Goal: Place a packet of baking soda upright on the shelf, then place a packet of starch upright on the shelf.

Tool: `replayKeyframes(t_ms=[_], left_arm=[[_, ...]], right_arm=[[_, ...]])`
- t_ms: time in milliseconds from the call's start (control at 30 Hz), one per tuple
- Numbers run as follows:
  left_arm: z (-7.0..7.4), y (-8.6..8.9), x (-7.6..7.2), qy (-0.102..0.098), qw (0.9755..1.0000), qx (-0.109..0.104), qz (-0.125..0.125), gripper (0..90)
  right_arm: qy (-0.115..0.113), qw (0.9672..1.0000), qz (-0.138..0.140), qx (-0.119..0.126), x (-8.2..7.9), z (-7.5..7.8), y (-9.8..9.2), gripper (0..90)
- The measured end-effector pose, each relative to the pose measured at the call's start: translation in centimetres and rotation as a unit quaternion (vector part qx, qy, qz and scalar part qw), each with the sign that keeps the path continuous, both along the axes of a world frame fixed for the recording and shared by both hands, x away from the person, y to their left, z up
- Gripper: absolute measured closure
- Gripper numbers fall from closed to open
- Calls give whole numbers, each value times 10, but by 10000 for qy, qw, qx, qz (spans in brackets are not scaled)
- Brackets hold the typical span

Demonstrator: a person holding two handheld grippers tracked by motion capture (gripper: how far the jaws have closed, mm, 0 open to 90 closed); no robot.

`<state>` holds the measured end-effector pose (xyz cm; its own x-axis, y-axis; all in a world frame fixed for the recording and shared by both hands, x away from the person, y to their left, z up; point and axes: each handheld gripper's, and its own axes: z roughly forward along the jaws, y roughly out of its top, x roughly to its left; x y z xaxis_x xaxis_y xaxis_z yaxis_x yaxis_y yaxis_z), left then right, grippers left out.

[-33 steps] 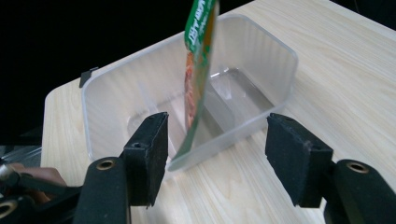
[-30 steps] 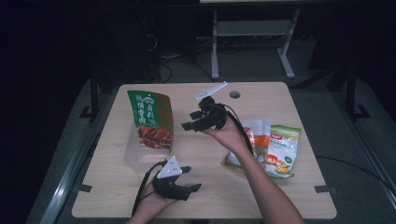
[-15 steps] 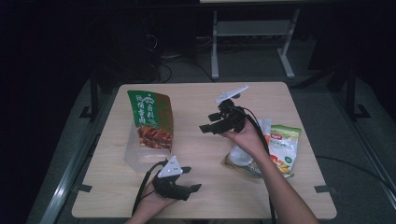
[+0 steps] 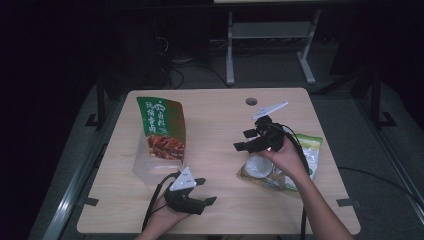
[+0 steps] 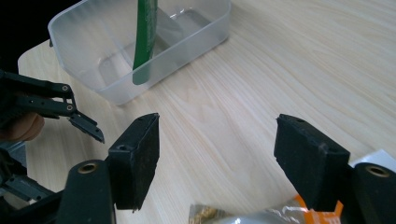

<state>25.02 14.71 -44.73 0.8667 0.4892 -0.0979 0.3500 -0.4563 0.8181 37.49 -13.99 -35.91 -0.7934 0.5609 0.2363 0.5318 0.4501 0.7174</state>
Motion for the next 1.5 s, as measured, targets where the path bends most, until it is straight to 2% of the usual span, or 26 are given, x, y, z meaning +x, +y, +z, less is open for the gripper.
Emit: replayKeyframes(t_ms=[100,333,667,800,933,1000,1500], left_arm=[[0,-1,-1,14,10000,42,-17,287],[1,0,-1,2,10000,54,-28,287],[1,0,1,9,10000,36,-21,287],[2,-1,-1,1,10000,28,-34,286],[3,-1,-1,-14,10000,18,-34,287],[4,0,-1,-29,10000,24,-25,287],[3,-3,-1,-20,10000,50,-12,287]], right_arm=[[23,10000,-37,24,-3,-1,-7,304],[88,9998,-74,-135,-13,-8,-19,298],[253,9986,-397,-246,-21,-15,-43,298],[241,9980,-475,-346,-21,-16,-52,298],[234,9973,-609,-332,-25,-16,-61,298],[307,9965,-670,-384,-26,-16,-64,300],[344,9908,-1107,-694,-35,-22,-101,323]])
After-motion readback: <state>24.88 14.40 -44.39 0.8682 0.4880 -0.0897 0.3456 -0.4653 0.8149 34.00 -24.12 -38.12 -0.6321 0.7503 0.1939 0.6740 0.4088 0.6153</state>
